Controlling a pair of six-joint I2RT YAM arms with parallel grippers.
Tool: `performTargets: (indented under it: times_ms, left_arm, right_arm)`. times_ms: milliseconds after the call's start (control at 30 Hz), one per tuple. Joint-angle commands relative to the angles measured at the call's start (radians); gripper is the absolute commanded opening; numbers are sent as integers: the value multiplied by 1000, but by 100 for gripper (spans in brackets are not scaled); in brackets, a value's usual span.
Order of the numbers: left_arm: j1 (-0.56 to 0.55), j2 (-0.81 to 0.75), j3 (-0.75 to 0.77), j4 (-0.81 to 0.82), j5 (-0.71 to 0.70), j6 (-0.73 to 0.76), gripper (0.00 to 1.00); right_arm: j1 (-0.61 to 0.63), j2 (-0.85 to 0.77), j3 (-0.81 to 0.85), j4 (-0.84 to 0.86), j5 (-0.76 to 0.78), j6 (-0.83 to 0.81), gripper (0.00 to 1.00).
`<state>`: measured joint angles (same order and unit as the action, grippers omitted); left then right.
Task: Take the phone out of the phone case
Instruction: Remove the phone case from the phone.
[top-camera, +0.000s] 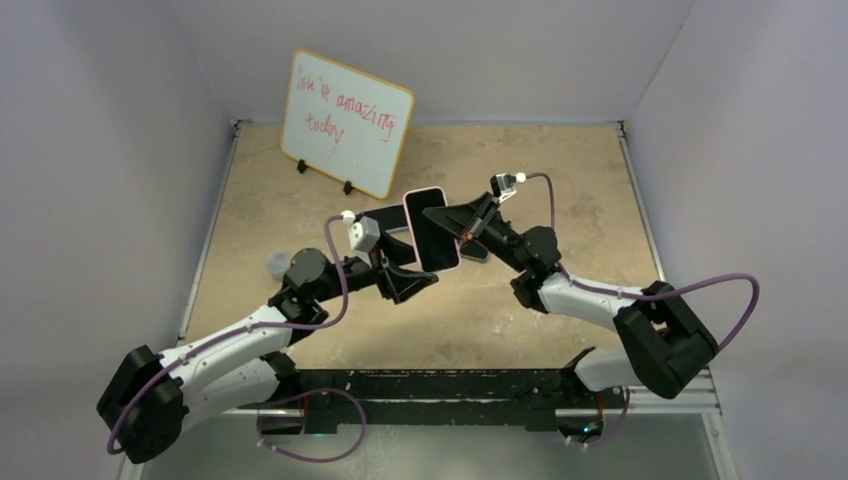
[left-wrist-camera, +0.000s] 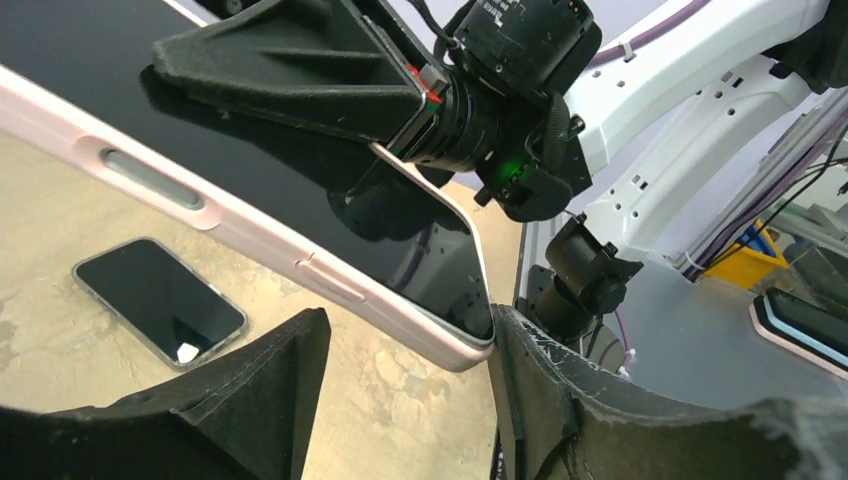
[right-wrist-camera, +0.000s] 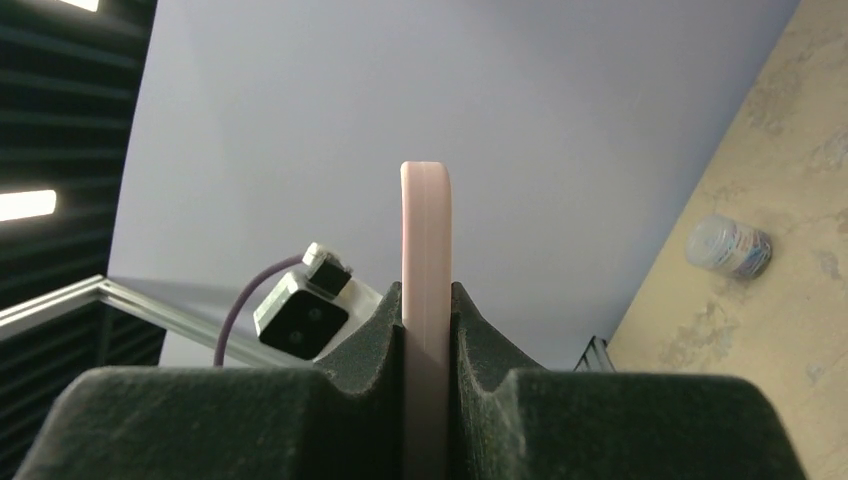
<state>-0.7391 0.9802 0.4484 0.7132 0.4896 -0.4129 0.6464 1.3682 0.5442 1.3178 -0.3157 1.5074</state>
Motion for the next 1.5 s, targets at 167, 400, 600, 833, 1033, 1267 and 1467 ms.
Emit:
performTargets:
  times_ms: [167, 400, 600, 833, 1033, 1267, 1467]
  left_arm:
    - [199, -66, -40, 95, 22, -258, 62]
    - [255, -1, -40, 272, 133, -448, 61]
    - [255, -18, -23, 277, 182, -489, 62]
    - [269, -121, -10, -52, 33, -421, 62]
    - [285, -200, -25, -49, 34, -442, 62]
    - [286, -199, -24, 69, 114, -498, 62]
    - [286, -171, 0, 71, 134, -501, 59]
  right_arm:
    - [-32, -16, 62, 139, -285, -2, 0]
    - [-31, 2, 65, 147, -330, -16, 0]
    - [-32, -21, 65, 53, -332, -91, 0]
    - [-34, -57, 85, -59, -320, -175, 0]
    - [-34, -83, 77, -92, -315, -192, 0]
    - [-34, -84, 86, -116, -327, -202, 0]
    - [-34, -87, 104, -108, -335, -210, 0]
